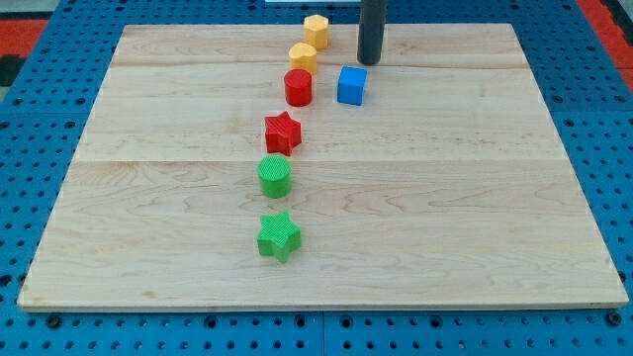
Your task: Slide the blue cube to the right side of the green star
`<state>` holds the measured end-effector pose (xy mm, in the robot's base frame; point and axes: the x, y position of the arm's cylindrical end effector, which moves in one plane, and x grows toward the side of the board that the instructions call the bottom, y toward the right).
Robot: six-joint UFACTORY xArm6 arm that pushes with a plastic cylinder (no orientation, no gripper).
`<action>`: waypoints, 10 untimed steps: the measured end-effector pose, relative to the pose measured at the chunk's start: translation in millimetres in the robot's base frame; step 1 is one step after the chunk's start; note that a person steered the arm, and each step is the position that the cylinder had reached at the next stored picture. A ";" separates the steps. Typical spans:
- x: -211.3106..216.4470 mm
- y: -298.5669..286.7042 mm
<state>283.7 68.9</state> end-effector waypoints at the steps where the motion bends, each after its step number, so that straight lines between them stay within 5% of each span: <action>1: 40.1 0.0; 4: 18.1 -8.8; 8: 43.9 -89.7; 10: 97.1 -86.1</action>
<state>380.8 -17.2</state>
